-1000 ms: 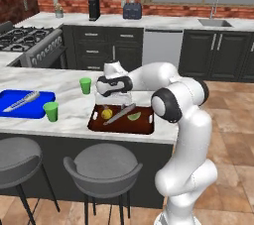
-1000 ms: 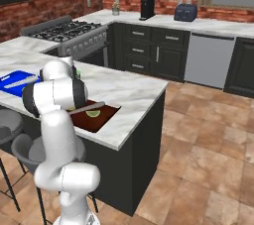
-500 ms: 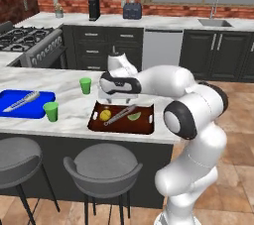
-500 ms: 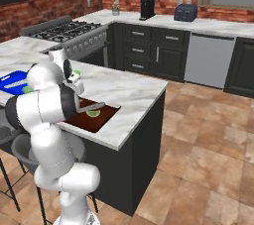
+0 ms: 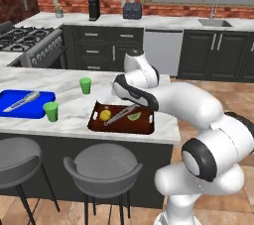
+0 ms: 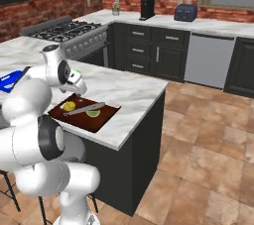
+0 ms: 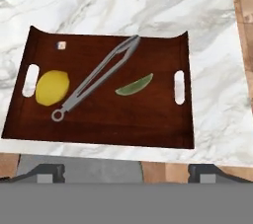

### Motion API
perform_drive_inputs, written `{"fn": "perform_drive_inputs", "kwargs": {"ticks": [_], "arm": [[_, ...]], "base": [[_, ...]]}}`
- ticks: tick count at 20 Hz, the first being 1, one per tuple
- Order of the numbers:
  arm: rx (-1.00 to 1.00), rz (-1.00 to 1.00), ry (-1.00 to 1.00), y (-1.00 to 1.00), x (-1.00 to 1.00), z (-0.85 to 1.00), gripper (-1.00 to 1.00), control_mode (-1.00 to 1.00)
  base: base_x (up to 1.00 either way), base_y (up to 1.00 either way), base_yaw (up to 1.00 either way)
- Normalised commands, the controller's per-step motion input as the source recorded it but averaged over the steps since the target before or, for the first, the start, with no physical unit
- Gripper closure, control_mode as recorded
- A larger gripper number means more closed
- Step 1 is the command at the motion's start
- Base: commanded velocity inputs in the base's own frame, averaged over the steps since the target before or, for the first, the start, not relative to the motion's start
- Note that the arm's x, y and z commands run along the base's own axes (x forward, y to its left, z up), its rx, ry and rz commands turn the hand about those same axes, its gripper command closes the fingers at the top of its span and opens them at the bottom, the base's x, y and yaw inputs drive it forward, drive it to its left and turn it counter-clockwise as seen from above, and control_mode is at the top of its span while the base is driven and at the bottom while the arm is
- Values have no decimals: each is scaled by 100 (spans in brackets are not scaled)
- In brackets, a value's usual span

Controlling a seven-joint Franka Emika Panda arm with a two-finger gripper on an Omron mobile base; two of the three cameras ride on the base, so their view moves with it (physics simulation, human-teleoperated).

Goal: Gather the lemon wedge and lemon from the fridge and place them on a tray on the dining counter. Then gather the fishs from the fridge and place them on the other tray.

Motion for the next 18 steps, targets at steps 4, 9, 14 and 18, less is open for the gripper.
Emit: {"fn": "perform_drive_inputs", "kwargs": {"ticks": [4, 9, 14, 18], "arm": [[0, 1, -14, -60, -65, 39, -100, -100], [0, 3, -14, -47, -86, 28, -100, -100], [0, 3, -14, -38, -100, 21, -100, -100], [1, 2, -11, -33, -99, 21, -100, -100]], "base": [[0, 0, 0], [0, 0, 0], [0, 0, 0], [0, 0, 0]]}}
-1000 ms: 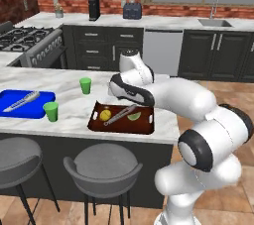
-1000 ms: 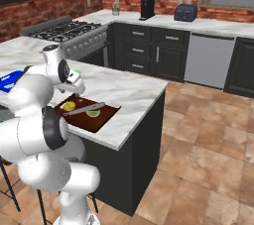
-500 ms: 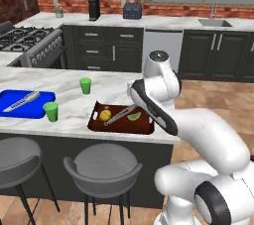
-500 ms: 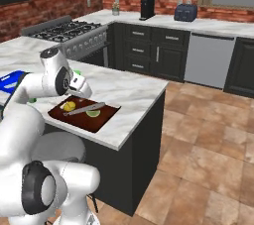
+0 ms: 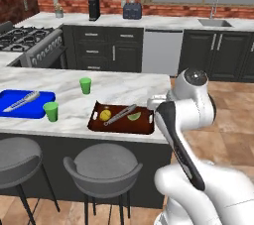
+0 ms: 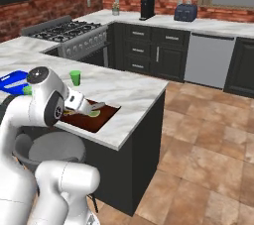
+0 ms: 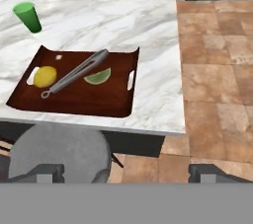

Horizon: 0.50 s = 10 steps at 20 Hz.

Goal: Gather the lemon wedge and lemon from the fridge and place them on a tray on the dining counter. Then gather the fishs from the fridge and place them on the other tray.

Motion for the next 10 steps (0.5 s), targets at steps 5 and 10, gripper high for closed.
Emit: {"fn": "perform_drive_inputs", "kwargs": {"ticks": [5, 10], "arm": [[2, 4, -5, -20, -88, 8, -100, -100], [2, 4, 0, -7, -74, 0, -100, -100]], "base": [[0, 0, 0], [0, 0, 0]]}}
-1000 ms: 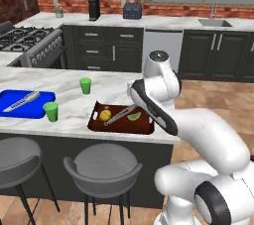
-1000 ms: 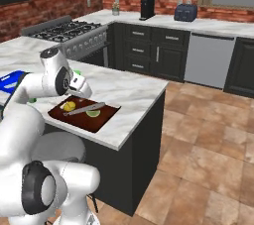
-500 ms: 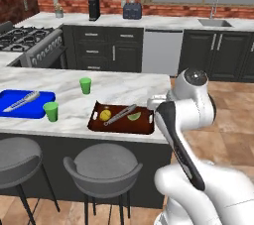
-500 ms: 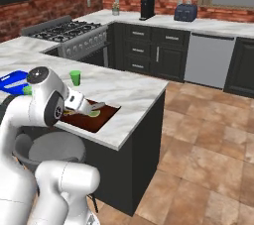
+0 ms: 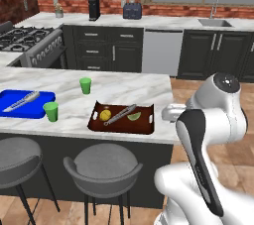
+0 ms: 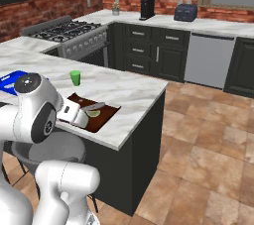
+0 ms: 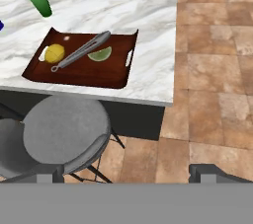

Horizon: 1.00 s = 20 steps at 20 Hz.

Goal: Gather the lemon wedge and lemon from the fridge and place them on a tray on the dining counter. Then gather the fishs from the fridge and place them on the other tray.

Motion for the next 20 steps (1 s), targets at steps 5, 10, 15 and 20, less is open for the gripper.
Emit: {"fn": "perform_drive_inputs", "kwargs": {"ticks": [5, 10, 15, 20], "arm": [[-1, 0, 2, 2, -44, -27, -100, -100], [-1, 1, 1, 6, 0, -4, -100, -100], [0, 0, -4, -5, -22, 0, -100, 100], [0, 0, 0, 0, 0, 0, -100, 100]], "base": [[0, 0, 0], [0, 0, 0], [-11, -4, -2], [-51, -22, -36]]}}
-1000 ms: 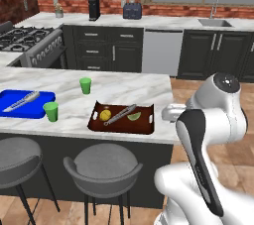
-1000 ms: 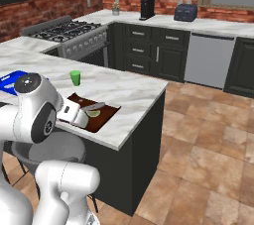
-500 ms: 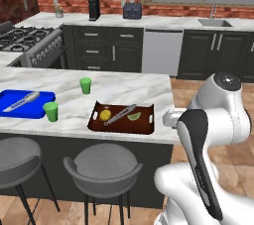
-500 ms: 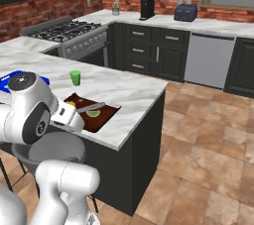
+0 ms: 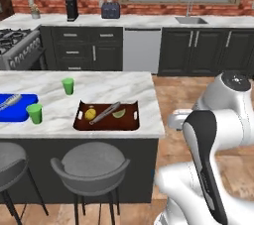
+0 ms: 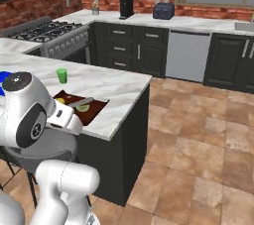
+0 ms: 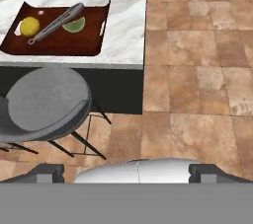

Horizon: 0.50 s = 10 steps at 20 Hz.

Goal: Gather the lemon wedge and lemon from the fridge and place them on a tray on the dining counter. Then gather the fishs from the fridge and place them on the other tray.

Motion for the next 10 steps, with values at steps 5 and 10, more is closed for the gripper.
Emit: {"fn": "perform_drive_inputs", "kwargs": {"ticks": [5, 10], "arm": [[0, 0, 0, 0, 0, 0, -100, 100], [0, 0, 0, 0, 0, 0, -100, 100]], "base": [[-23, -16, -50], [-15, -48, -52]]}}
